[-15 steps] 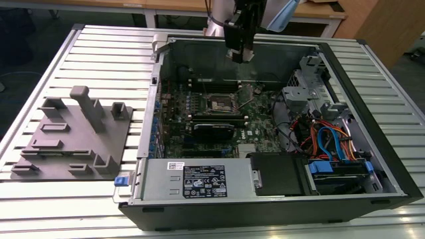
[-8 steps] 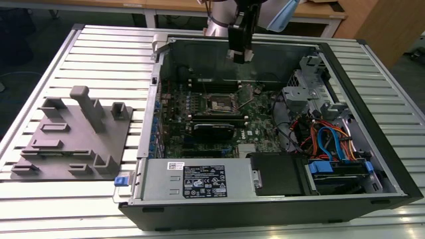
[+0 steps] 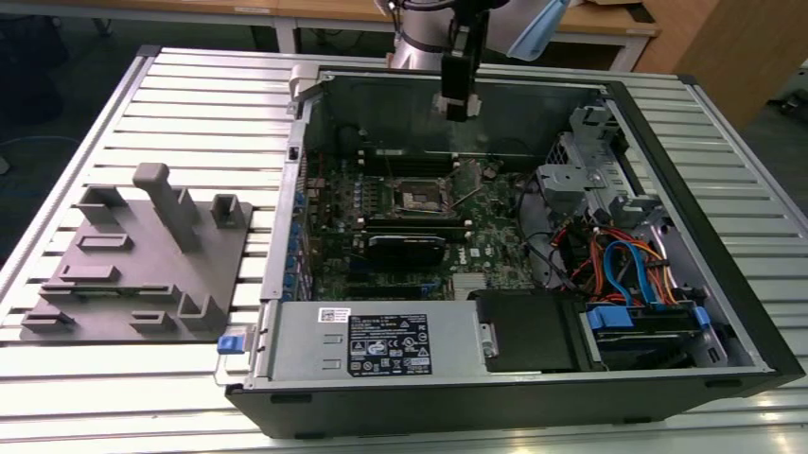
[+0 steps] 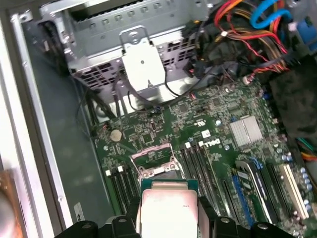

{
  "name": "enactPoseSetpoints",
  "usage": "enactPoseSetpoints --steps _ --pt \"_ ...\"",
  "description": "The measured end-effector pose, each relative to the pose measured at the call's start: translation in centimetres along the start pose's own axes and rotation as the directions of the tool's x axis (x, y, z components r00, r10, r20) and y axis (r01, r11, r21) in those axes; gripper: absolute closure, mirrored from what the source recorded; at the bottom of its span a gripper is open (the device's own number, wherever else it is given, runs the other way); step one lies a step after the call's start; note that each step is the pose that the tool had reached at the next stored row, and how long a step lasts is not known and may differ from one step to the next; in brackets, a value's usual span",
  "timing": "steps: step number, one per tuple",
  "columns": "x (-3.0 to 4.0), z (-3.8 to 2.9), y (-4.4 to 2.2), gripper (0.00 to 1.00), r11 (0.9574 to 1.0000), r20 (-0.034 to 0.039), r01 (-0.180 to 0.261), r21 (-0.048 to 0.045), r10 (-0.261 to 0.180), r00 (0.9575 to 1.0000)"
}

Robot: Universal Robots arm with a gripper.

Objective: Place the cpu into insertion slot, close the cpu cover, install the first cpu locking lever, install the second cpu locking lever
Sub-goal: 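Place the cpu into insertion slot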

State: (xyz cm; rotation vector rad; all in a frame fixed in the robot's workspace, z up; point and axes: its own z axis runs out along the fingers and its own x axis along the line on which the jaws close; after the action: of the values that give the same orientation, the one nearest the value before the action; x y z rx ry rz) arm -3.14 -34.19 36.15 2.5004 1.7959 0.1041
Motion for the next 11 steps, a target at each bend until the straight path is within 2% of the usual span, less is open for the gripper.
enactPoseSetpoints --steps 6,9,11 --pt "0.00 0.14 -0.01 0.46 0.9958 -0.0080 0.091 0.0014 -0.091 0.9958" --pt "-0.01 0.23 -0.02 0.46 0.9909 -0.0114 0.135 0.0016 -0.135 0.9908" --pt "-0.01 0.30 -0.03 0.46 0.9860 -0.0143 0.167 0.0017 -0.167 0.9859"
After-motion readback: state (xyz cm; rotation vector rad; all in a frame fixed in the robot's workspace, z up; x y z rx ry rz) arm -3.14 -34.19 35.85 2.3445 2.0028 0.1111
